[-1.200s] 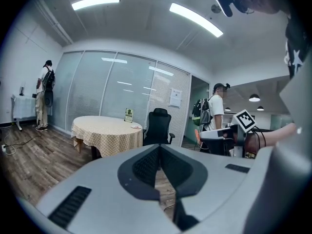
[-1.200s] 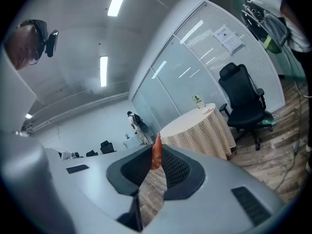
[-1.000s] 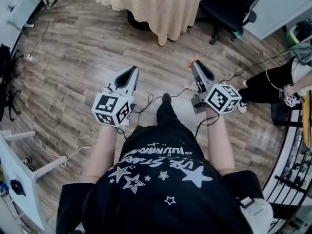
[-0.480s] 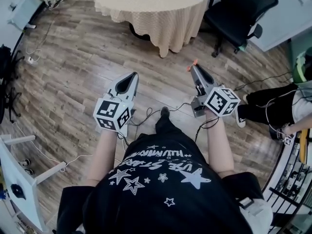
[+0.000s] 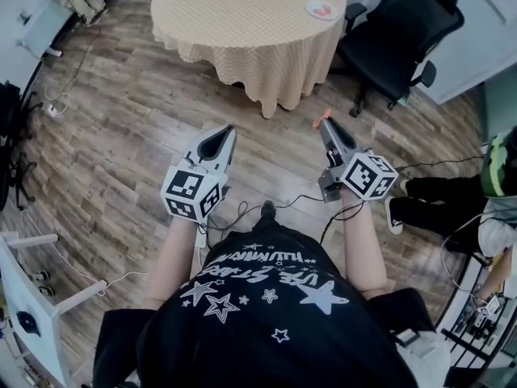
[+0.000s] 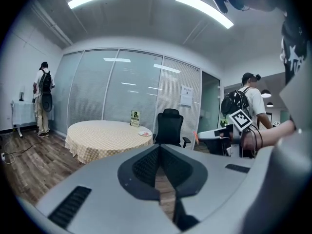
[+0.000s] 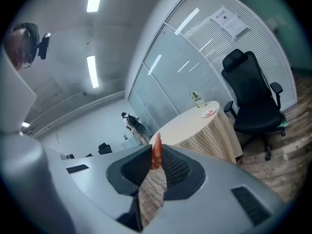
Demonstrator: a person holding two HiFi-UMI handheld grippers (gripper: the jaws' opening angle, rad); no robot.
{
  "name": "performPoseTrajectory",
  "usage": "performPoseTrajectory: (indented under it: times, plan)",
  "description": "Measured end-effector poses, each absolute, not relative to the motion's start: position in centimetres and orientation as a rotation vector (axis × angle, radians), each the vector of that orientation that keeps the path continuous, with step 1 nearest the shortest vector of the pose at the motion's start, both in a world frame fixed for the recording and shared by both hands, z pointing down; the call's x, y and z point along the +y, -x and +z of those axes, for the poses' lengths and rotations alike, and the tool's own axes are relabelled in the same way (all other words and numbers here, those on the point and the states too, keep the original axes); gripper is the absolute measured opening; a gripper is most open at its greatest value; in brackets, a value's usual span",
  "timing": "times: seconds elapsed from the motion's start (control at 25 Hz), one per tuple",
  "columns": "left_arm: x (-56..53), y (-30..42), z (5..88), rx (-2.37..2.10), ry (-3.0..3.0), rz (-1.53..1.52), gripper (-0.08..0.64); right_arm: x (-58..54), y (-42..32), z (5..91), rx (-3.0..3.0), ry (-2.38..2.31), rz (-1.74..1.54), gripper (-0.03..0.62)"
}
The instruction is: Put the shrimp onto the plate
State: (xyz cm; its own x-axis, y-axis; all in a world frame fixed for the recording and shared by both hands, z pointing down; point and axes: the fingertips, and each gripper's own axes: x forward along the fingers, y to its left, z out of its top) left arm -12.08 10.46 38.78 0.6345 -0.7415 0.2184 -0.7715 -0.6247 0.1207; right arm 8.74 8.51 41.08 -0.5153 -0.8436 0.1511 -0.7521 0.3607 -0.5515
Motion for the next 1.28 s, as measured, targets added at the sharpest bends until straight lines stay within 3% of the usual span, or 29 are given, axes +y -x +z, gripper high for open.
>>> performPoseTrajectory:
  times: [0.56, 1.28]
  plan:
    - [5.0, 7.6, 38.5, -1.28, -2.661, 0.268, 0.009, 2.5, -14.5, 41.4, 2.423, 1.424, -0.865, 0.057]
    - [1.8, 4.4, 39.2, -1.173, -2.708, 0.284, 0.009, 1.5, -16.7, 42.7, 2.348, 1.471, -0.895, 0.057]
